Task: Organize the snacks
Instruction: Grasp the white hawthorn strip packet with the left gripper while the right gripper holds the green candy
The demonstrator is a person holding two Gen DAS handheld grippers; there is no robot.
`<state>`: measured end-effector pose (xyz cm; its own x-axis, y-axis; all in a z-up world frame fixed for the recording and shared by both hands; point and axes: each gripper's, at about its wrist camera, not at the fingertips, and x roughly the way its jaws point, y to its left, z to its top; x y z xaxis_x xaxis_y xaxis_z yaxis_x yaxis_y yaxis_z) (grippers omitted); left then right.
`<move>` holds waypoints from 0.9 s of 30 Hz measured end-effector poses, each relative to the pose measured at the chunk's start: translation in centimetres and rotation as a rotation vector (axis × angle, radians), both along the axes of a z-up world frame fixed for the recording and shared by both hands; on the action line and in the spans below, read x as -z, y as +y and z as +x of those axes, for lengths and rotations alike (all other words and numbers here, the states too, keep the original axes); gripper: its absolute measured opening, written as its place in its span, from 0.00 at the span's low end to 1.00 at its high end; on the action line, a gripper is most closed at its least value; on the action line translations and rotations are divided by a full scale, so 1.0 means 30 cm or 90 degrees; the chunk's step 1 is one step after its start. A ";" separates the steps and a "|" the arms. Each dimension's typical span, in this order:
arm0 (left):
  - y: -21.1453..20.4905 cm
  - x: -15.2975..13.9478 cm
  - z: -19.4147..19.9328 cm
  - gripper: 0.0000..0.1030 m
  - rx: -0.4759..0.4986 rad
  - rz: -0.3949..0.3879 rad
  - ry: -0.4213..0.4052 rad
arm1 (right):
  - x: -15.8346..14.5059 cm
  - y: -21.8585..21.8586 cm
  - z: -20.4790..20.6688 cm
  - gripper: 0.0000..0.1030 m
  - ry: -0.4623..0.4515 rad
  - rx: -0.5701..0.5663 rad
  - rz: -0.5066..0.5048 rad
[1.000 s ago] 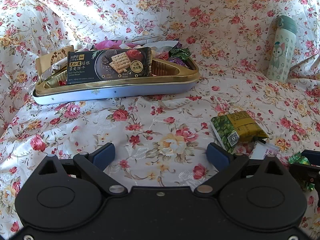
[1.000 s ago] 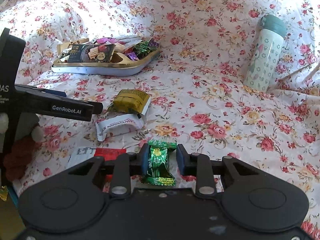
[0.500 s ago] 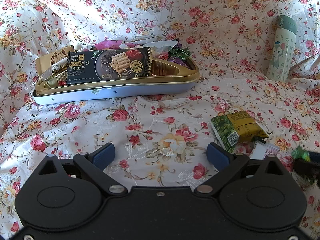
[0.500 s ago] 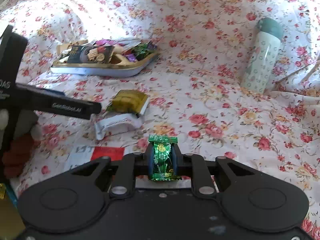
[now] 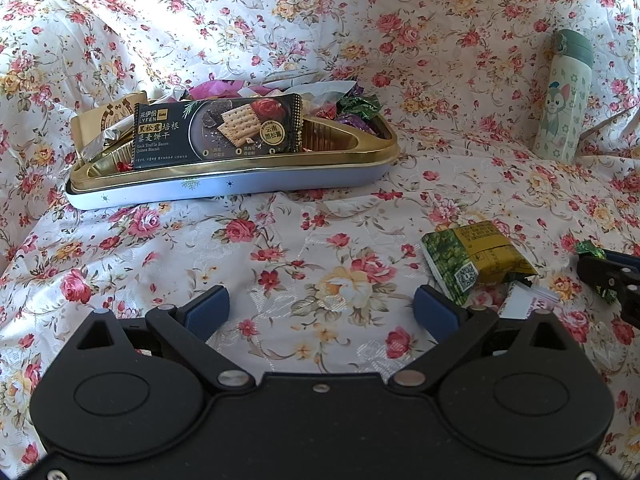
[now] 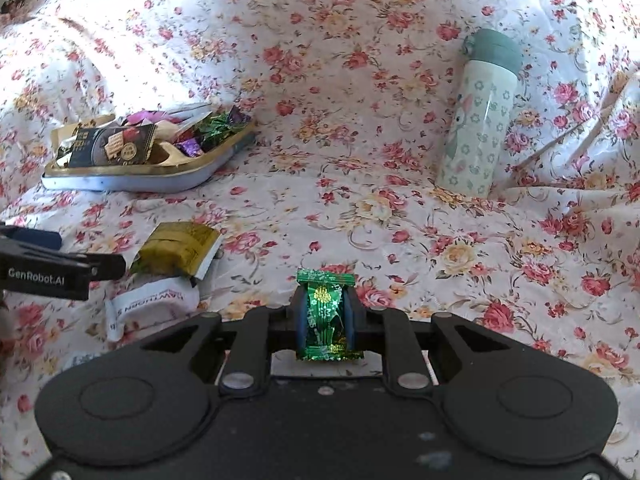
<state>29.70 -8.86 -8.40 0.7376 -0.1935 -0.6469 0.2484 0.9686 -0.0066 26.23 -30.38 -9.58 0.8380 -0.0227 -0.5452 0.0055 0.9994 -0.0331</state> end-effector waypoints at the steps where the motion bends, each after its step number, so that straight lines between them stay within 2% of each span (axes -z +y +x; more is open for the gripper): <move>1: 0.000 0.000 0.000 0.97 0.000 0.000 0.000 | 0.000 -0.004 -0.001 0.18 0.000 0.001 0.004; 12: -0.005 0.000 0.000 0.97 0.000 0.006 0.001 | 0.004 -0.004 0.002 0.18 0.003 0.008 0.010; 15: 0.001 -0.004 -0.004 0.93 0.014 -0.005 0.001 | 0.004 0.002 0.002 0.18 0.004 0.009 0.003; 19: 0.001 -0.027 -0.016 0.85 0.053 -0.014 0.004 | 0.005 0.007 0.004 0.18 0.005 0.012 -0.004; 27: -0.046 -0.111 -0.086 0.85 0.178 -0.005 -0.007 | 0.005 0.008 0.004 0.18 0.004 0.012 -0.005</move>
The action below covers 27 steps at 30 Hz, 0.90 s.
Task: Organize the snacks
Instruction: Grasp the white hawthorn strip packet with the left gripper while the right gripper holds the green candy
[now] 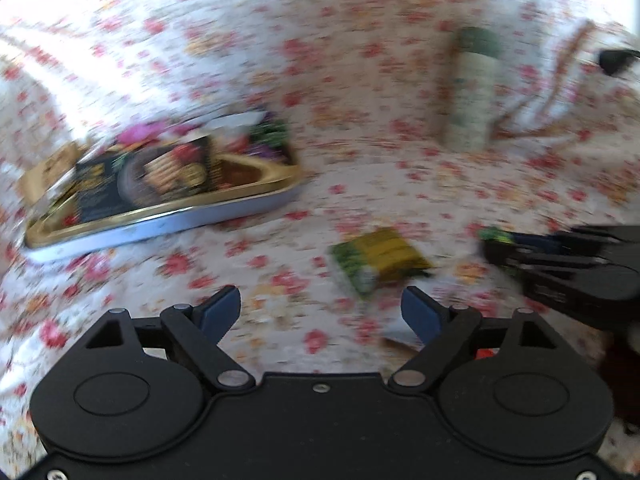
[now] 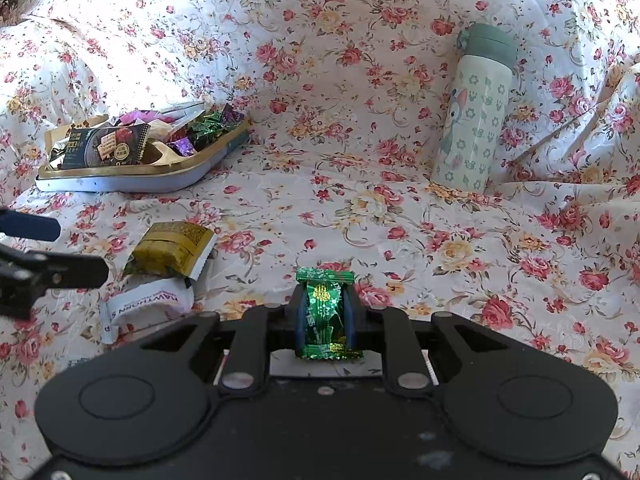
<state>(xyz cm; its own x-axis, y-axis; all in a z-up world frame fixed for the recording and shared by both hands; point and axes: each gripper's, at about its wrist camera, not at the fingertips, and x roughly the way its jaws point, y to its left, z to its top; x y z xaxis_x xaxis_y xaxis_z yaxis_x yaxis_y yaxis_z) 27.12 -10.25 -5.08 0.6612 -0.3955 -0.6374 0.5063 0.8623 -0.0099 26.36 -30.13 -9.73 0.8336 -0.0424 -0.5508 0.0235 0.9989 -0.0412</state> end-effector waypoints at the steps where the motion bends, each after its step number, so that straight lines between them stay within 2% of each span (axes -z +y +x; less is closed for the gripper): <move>1: -0.014 -0.007 -0.011 0.85 0.022 0.003 -0.001 | 0.000 0.000 0.000 0.18 0.000 0.000 0.001; 5: -0.079 -0.010 -0.043 0.85 0.079 0.029 -0.015 | 0.000 0.000 0.000 0.18 0.000 0.000 0.002; 8: -0.122 0.000 -0.048 0.84 0.092 0.047 -0.024 | -0.001 -0.002 0.001 0.18 0.000 0.000 0.002; 12: -0.155 0.025 -0.019 0.68 0.096 0.052 0.012 | -0.001 -0.005 0.002 0.18 0.000 0.002 0.004; 15: -0.169 0.051 0.007 0.56 0.078 0.068 0.035 | 0.000 -0.008 0.002 0.18 0.001 0.002 0.006; 17: -0.158 0.050 0.008 0.52 0.068 0.051 0.041 | 0.000 -0.008 0.003 0.18 0.001 0.003 0.008; 18: -0.147 0.048 0.011 0.44 0.059 0.039 0.049 | 0.000 -0.008 0.003 0.18 0.001 0.003 0.009; 19: -0.138 0.046 0.013 0.40 0.049 0.033 0.055 | 0.000 -0.009 0.004 0.18 0.001 0.003 0.010; 22: -0.105 0.039 0.015 0.38 0.018 0.024 0.070 | 0.000 -0.010 0.005 0.18 0.001 0.004 0.013; 27: -0.030 0.032 0.005 0.38 -0.059 0.044 0.071 | 0.000 -0.008 0.005 0.18 0.000 0.004 0.013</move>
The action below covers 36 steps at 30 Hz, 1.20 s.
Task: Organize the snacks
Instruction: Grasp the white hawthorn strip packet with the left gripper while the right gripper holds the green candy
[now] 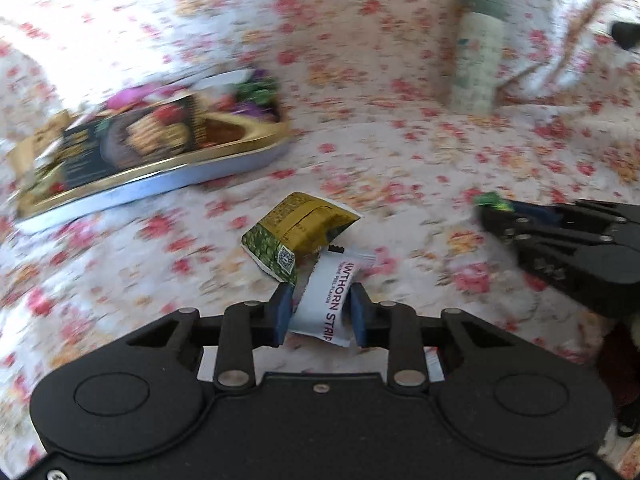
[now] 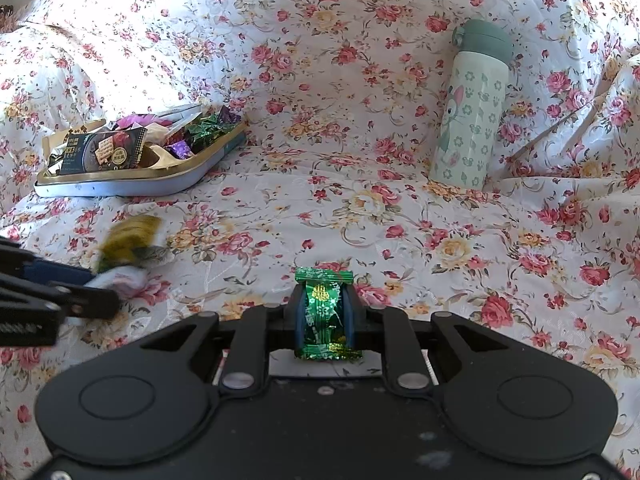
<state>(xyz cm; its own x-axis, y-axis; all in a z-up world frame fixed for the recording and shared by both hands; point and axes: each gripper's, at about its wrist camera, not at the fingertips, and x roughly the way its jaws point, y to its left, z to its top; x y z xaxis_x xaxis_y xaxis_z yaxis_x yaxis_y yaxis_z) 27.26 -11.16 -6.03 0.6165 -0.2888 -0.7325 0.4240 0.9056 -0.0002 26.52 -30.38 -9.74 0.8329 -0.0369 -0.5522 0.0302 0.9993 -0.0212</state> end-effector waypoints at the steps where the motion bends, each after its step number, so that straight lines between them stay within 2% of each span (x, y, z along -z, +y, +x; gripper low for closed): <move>1: 0.018 -0.002 -0.001 0.38 -0.015 0.002 0.001 | 0.000 0.000 0.000 0.18 0.000 0.000 0.000; 4: 0.055 -0.001 -0.001 0.45 -0.036 0.008 -0.001 | 0.000 0.000 0.000 0.18 0.000 0.000 0.000; 6: 0.059 0.001 0.003 0.45 -0.029 0.011 -0.003 | 0.000 -0.001 0.000 0.18 0.000 0.000 -0.001; 9: 0.045 0.001 0.016 0.53 -0.026 0.015 -0.002 | 0.000 0.001 -0.001 0.18 0.000 0.001 -0.002; 13: 0.034 0.005 0.039 0.65 -0.028 -0.008 0.018 | 0.000 0.002 -0.001 0.18 0.000 0.000 -0.002; 14: 0.031 0.005 0.037 0.65 -0.025 -0.013 0.023 | 0.000 0.002 -0.001 0.18 0.000 0.000 -0.002; 19: 0.027 0.002 -0.015 0.65 0.024 -0.021 0.031 | 0.000 0.001 -0.002 0.18 0.000 0.000 0.001; 22: 0.042 -0.003 -0.050 0.65 0.074 -0.044 0.037 | 0.001 0.001 -0.001 0.18 0.000 -0.001 0.001; 24: 0.048 -0.006 -0.056 0.65 0.086 -0.055 0.042 | 0.001 -0.001 -0.001 0.18 0.000 0.000 0.003; 27: 0.051 -0.004 -0.033 0.65 0.052 -0.049 0.040 | 0.001 -0.001 0.000 0.18 0.000 -0.001 0.003; 33: 0.052 -0.008 0.040 0.64 -0.030 -0.079 0.069 | 0.001 -0.001 -0.001 0.18 0.000 -0.001 0.003; 35: 0.034 -0.009 0.044 0.56 -0.052 -0.058 0.061 | 0.001 -0.002 -0.001 0.18 0.000 -0.001 0.003; 36: 0.028 -0.009 0.044 0.46 -0.063 -0.044 0.052 | 0.001 -0.002 -0.001 0.18 0.000 -0.001 0.003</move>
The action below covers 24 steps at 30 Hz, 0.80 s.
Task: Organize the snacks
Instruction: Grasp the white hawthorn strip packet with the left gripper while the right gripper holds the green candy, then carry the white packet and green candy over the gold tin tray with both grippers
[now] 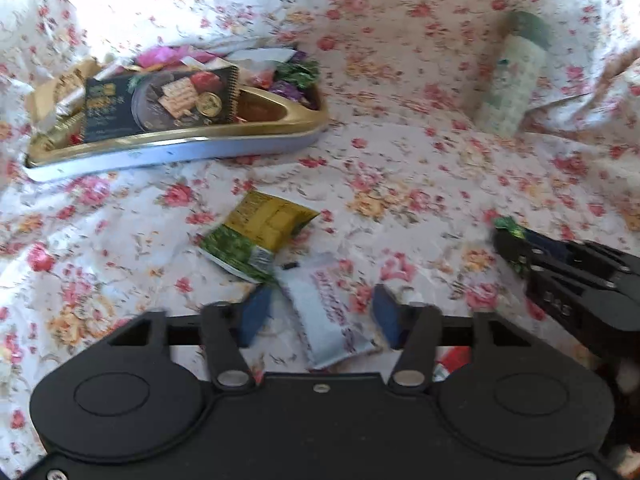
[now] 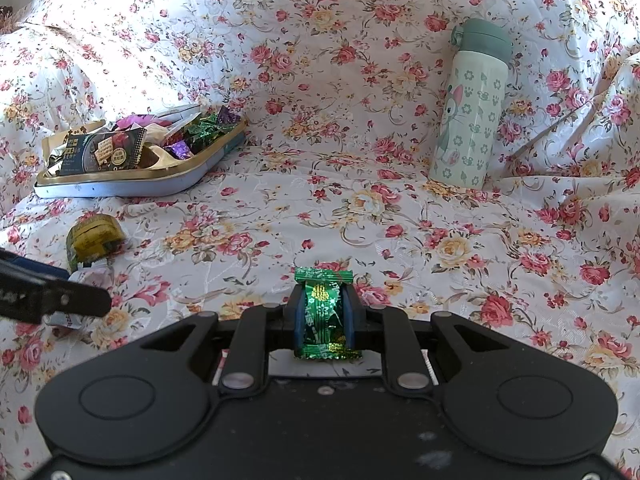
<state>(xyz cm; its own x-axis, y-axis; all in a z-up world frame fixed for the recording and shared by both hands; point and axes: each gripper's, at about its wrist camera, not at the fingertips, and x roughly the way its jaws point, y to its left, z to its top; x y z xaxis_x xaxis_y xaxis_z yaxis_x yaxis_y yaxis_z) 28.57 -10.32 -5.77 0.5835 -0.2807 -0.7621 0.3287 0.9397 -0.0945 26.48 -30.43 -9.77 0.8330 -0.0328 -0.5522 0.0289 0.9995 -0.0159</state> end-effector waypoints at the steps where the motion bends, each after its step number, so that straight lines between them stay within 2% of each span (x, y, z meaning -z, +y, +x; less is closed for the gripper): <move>1: -0.002 0.001 0.001 0.37 -0.008 0.011 -0.005 | 0.000 0.000 0.000 0.18 0.000 0.000 0.000; 3: 0.007 -0.001 0.003 0.29 -0.019 0.009 -0.003 | 0.000 -0.001 0.000 0.18 0.000 0.000 0.000; 7: 0.056 -0.014 -0.001 0.28 -0.044 -0.033 0.025 | 0.000 -0.002 0.001 0.18 0.000 -0.001 0.001; 15: 0.126 -0.092 -0.092 0.28 -0.076 -0.080 0.029 | 0.001 -0.005 0.001 0.18 0.000 0.000 0.006; 20: 0.153 -0.154 -0.185 0.28 -0.070 -0.050 0.024 | 0.001 -0.010 0.002 0.17 -0.001 0.005 0.016; 24: 0.186 -0.182 -0.285 0.28 -0.053 -0.054 0.025 | 0.001 -0.019 0.003 0.17 -0.002 0.008 0.032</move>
<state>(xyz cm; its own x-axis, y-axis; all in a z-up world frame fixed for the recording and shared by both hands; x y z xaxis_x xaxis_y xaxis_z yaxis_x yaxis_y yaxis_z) 20.02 -4.75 -0.33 0.5782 -0.2966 -0.7600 0.2439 0.9518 -0.1858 26.57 -31.02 -9.81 0.8341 -0.0165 -0.5514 0.0422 0.9985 0.0339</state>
